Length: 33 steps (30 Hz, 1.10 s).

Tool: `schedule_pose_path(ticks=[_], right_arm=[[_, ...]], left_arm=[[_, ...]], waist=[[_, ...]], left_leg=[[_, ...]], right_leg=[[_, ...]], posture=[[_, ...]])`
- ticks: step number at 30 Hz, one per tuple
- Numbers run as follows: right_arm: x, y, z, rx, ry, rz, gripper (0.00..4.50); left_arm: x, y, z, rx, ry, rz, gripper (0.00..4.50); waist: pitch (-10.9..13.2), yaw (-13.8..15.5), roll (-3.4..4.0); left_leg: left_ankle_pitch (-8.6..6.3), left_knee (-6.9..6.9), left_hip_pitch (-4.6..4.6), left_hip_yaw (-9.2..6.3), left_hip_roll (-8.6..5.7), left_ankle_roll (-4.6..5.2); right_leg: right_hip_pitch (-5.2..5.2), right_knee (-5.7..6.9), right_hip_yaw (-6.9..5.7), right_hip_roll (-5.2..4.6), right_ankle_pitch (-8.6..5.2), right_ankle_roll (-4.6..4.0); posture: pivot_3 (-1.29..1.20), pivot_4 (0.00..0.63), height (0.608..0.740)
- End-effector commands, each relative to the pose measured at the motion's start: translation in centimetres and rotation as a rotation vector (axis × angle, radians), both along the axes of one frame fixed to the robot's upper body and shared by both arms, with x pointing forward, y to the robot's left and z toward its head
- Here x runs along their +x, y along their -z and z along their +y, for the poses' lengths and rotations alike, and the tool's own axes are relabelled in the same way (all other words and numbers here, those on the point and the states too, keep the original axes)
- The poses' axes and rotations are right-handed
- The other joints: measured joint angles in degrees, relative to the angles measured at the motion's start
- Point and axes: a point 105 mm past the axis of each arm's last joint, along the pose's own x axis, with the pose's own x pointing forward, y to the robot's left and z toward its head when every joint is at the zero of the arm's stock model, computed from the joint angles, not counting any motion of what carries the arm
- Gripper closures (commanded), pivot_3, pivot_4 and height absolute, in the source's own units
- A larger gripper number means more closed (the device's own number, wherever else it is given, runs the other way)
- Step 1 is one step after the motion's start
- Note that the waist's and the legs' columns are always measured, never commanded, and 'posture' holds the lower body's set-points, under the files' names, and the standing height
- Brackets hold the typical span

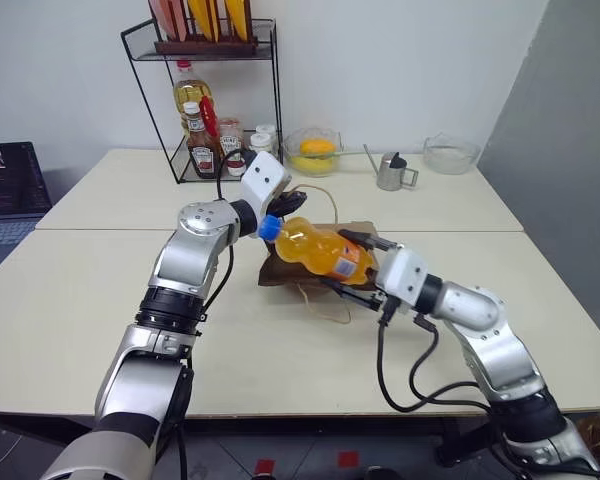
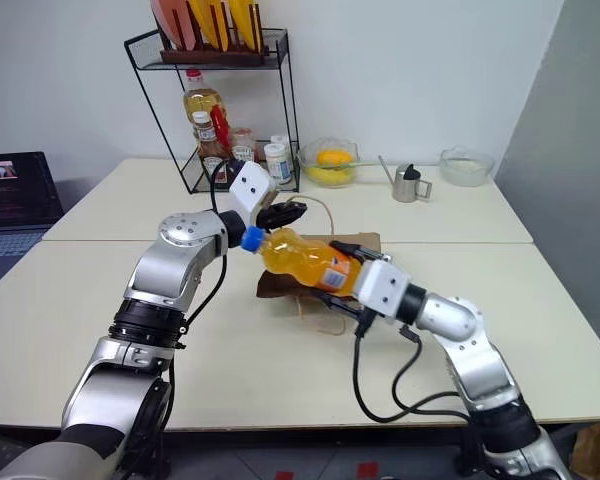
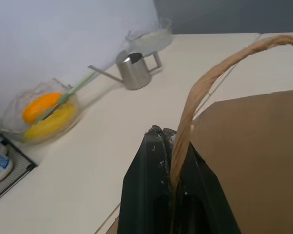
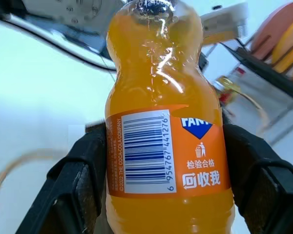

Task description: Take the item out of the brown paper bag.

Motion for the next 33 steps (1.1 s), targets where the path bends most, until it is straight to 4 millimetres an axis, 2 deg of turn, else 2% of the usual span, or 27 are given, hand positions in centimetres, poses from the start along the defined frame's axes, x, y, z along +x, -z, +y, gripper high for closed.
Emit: schedule_pose_path(ticks=[1,3,5,6,8,10,12,19,24,26,28,33], right_arm=[[0.9,-3.9,-5.0,0.043,0.271,-0.254,1.31],[1.6,-4.1,-7.3,0.003,0.389,-0.312,1.31],[2.8,-4.2,-11.9,-0.023,0.602,-0.352,1.31],[3.1,-4.2,-13.5,-0.027,0.677,-0.363,1.31],[3.5,-3.6,-14.8,-0.04,0.733,-0.352,1.31],[4.8,-0.7,-15.9,-0.121,0.78,-0.228,1.31],[5.8,2.3,-16.6,-0.196,0.794,-0.075,1.31],[6.5,5.7,-17.1,-0.354,0.741,0.129,1.31],[6.6,6.3,-17.6,-0.407,0.707,0.217,1.31],[6.5,6.6,-17.4,-0.425,0.684,0.236,0.57],[6.4,6.8,-17.4,-0.433,0.671,0.252,0.04],[6.3,5.8,-17.6,-0.424,0.672,0.24,0.04]], left_arm=[[-0.1,-2.3,-0.3,-0.012,0.006,-0.08,4.5],[-0.2,-2.2,-0.4,-0.012,0.013,-0.079,4.5],[-0.2,-2.1,-0.8,-0.015,0.023,-0.08,4.5],[-0.2,-2.1,-0.9,-0.017,0.026,-0.08,4.5],[-0.2,-2.1,-1.1,-0.018,0.03,-0.082,4.5],[-0.2,-2.1,-1.3,-0.018,0.037,-0.084,4.5],[-0.3,-2.1,-1.4,-0.014,0.043,-0.087,4.5],[-0.4,-2.0,-1.4,-0.007,0.045,-0.093,4.5],[-0.5,-2.0,-1.4,-0.013,0.043,-0.094,4.5],[-0.5,-1.9,-1.4,-0.014,0.042,-0.093,4.5],[-0.6,-1.9,-1.4,-0.014,0.042,-0.094,4.5],[-0.6,-1.9,-1.3,-0.015,0.041,-0.096,4.5]], waist=[[0.01,-0.02,-0.01],[0.01,-0.03,-0.01],[0.01,0.02,-0.01],[0.01,0.03,-0.01],[0.01,-0.01,-0.01],[0.01,-0.28,-0.01],[0.01,-0.66,-0.01],[0.1,-1.2,0.15],[0.1,-1.23,0.15],[0.1,-1.23,0.15],[0.1,-1.24,0.15],[0.1,-1.22,0.15]], left_leg=[[0.0,0.0,0.0,0.0,0.0,0.0],[0.0,0.0,0.0,0.02,0.0,0.0],[0.0,-0.02,0.01,0.02,-0.01,0.0],[0.0,-0.02,0.01,0.02,0.0,0.0],[0.0,-0.03,0.0,0.03,-0.01,0.0],[0.0,-0.05,0.03,0.07,-0.01,0.0],[0.0,-0.06,0.1,0.13,0.0,0.0],[0.0,-0.07,0.08,0.17,-0.01,0.0],[0.0,-0.05,0.07,0.16,-0.03,0.0],[0.0,-0.05,0.07,0.16,-0.03,0.0],[0.0,-0.05,0.07,0.15,-0.03,0.0],[0.0,-0.03,0.08,0.15,-0.03,0.0]], right_leg=[[0.0,0.01,0.01,0.0,0.0,0.0],[-0.01,0.02,0.03,0.0,0.0,0.0],[-0.01,0.01,0.02,0.0,0.0,0.0],[-0.01,0.0,0.02,0.0,0.0,0.0],[-0.01,-0.01,0.04,-0.01,0.0,-0.01],[-0.01,0.0,0.08,-0.01,0.0,-0.01],[-0.01,0.04,0.16,0.02,0.01,-0.01],[-0.02,0.04,0.2,0.01,0.0,-0.01],[-0.01,0.02,0.18,-0.01,0.0,0.0],[-0.01,0.02,0.19,-0.01,0.0,0.0],[-0.01,0.02,0.18,-0.01,0.0,0.0],[0.01,0.02,0.18,-0.01,0.0,0.0]], posture=[[0.0,0.15,0.74],[0.0,0.15,0.74],[0.0,0.15,0.74],[0.0,0.15,0.74],[0.0,0.15,0.74],[0.0,0.15,0.74],[0.0,0.15,0.74],[0.0,0.15,0.74],[0.0,0.15,0.74],[0.0,0.15,0.74],[0.0,0.15,0.74],[0.0,0.15,0.74]])
